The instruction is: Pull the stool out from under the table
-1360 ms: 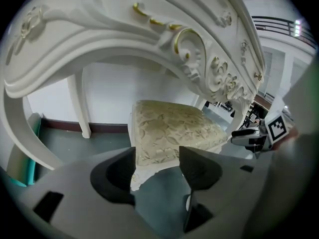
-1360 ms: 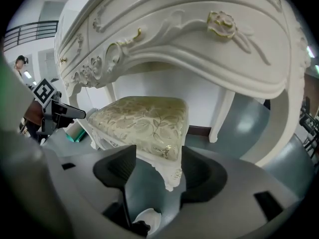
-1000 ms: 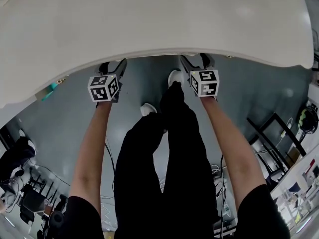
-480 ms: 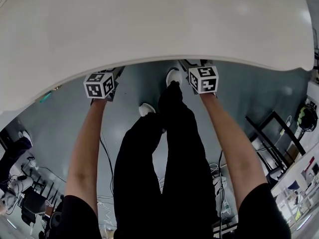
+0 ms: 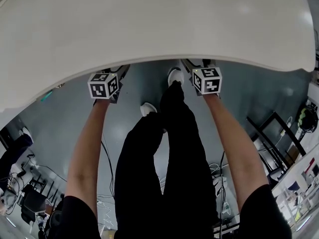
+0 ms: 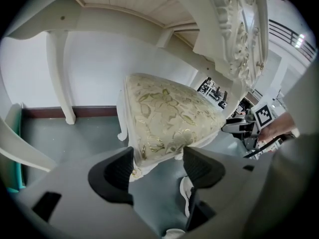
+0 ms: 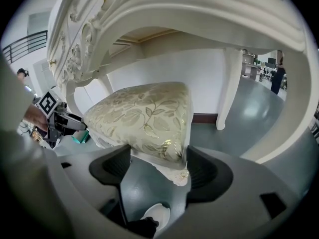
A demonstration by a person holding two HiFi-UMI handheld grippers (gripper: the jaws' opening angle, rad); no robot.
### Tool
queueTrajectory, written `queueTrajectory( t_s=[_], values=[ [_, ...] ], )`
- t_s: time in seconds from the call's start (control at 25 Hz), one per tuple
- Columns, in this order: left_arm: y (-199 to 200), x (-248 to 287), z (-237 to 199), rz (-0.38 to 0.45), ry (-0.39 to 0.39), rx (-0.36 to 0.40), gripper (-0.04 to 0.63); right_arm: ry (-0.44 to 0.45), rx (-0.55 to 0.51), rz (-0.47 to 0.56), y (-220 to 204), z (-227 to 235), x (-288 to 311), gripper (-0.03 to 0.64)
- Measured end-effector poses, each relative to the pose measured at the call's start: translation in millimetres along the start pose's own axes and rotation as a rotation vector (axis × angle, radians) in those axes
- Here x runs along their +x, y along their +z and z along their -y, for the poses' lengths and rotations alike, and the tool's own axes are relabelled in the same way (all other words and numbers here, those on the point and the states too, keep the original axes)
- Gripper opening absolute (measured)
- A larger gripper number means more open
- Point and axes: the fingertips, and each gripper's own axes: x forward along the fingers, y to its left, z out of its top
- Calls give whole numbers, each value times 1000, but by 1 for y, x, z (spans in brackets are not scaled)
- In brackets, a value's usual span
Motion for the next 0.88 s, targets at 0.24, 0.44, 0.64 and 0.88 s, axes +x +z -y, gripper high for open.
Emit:
queueTrajectory(
  t_s=[0.24,0.44,0.64,0.88],
  values=[
    [-19,-6,5,-36,7,-14,327,2,-3,-34,-16,-6,-7,357],
    [-41,-19,23,-86,7,-1,327,-9,4,-74,-40,-12,-30,357],
    [-67,-28,31,-134,10,-1,327,-12,14,-95,-65,-23,-42,357],
    [-93,-40,45,-153,7,1,327,-13,17,-109,-93,-31,-60,357]
  ],
)
